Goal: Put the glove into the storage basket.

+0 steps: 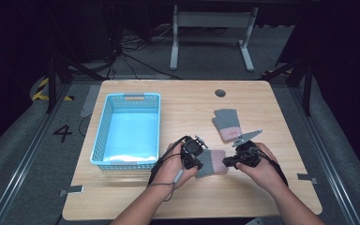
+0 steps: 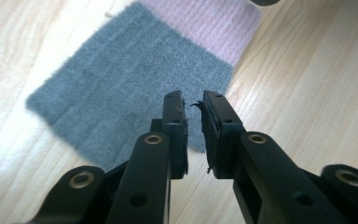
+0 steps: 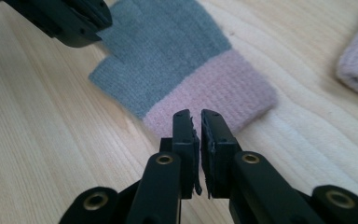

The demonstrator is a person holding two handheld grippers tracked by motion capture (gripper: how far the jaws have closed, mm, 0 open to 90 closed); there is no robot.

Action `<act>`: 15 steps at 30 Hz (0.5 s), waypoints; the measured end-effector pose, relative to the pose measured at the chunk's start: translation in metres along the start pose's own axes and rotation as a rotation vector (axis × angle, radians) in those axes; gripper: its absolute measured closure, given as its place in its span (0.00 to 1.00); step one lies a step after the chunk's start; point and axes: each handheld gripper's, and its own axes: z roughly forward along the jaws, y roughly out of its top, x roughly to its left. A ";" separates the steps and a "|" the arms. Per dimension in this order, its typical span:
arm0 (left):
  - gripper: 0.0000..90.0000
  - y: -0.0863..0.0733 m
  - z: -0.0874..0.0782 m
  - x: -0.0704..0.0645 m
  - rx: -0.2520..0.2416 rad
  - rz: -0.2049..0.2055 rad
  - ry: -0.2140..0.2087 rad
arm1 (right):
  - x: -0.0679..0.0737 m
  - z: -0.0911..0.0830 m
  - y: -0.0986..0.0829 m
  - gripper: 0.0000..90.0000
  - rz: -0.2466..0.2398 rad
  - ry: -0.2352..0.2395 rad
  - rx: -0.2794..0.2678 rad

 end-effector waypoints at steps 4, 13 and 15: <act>0.86 -0.001 -0.013 0.002 -0.011 -0.005 -0.004 | -0.002 -0.009 0.000 0.93 0.017 -0.011 -0.020; 0.82 -0.005 -0.030 0.009 -0.025 -0.010 -0.002 | -0.010 -0.023 -0.001 0.90 0.046 -0.026 -0.056; 0.80 -0.006 -0.033 0.010 -0.025 -0.009 -0.001 | -0.011 -0.025 -0.001 0.89 0.054 -0.029 -0.061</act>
